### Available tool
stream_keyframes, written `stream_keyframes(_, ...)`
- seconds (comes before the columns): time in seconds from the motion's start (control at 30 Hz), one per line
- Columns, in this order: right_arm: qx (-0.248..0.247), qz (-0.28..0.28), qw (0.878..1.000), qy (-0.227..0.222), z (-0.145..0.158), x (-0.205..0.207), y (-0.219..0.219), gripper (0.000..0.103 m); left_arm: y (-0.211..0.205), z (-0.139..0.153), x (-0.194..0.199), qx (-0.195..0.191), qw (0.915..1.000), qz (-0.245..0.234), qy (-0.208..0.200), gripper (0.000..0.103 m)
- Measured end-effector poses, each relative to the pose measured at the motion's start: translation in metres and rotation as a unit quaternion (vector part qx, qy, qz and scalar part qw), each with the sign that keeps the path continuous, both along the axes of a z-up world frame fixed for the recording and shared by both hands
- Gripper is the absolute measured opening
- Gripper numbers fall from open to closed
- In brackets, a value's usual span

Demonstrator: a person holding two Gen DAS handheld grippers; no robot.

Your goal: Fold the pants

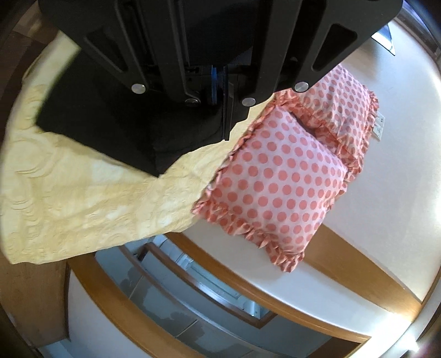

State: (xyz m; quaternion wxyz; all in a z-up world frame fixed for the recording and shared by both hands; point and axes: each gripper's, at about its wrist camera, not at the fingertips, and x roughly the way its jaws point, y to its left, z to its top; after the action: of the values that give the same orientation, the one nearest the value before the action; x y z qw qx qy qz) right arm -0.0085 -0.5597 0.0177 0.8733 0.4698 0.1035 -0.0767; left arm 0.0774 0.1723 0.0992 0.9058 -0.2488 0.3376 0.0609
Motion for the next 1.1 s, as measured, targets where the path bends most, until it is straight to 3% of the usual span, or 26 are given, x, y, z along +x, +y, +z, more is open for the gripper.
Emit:
stream_keyframes(0.13, 0.020, -0.005, 0.999, 0.034, -0.017, 0.000, -0.003, 0.003, -0.017, -0.052, -0.056, -0.003, 0.9992, 0.012, 0.038, 0.011)
stream_keyframes(0.23, 0.032, -0.005, 0.998, 0.053, -0.027, -0.001, -0.003, 0.003, -0.018, -0.066, -0.069, -0.003, 0.9990, 0.023, 0.037, 0.011)
stream_keyframes(0.33, 0.034, -0.005, 0.997, 0.067, -0.032, -0.003, -0.004, 0.003, -0.012, -0.070, -0.076, -0.030, 0.9988, 0.032, 0.024, 0.014)
stream_keyframes(0.47, 0.036, -0.028, 0.997, 0.062, -0.027, -0.015, -0.009, 0.003, -0.015, -0.071, -0.073, -0.032, 0.9990, 0.026, 0.020, 0.027)
stream_keyframes(0.63, 0.040, -0.039, 0.994, 0.095, -0.039, -0.022, -0.011, 0.003, -0.016, -0.072, -0.072, -0.034, 0.9990, 0.019, 0.020, 0.029)
stream_keyframes(0.73, 0.044, -0.044, 0.994, 0.090, -0.042, -0.028, -0.009, 0.003, -0.013, -0.072, -0.071, -0.043, 0.9987, 0.017, 0.021, 0.029)
stream_keyframes(0.83, 0.026, -0.050, 0.994, 0.093, -0.037, -0.032, -0.005, 0.003, -0.015, -0.072, -0.070, -0.035, 0.9991, 0.014, 0.021, 0.028)
stream_keyframes(0.97, 0.034, -0.053, 0.993, 0.098, -0.042, -0.035, -0.004, 0.003, -0.012, -0.074, -0.073, -0.033, 0.9991, 0.014, 0.024, 0.014)
stream_keyframes(1.1, 0.023, -0.059, 0.993, 0.097, -0.039, -0.038, -0.001, 0.003, -0.010, -0.077, -0.078, -0.032, 0.9991, 0.004, 0.025, 0.012)
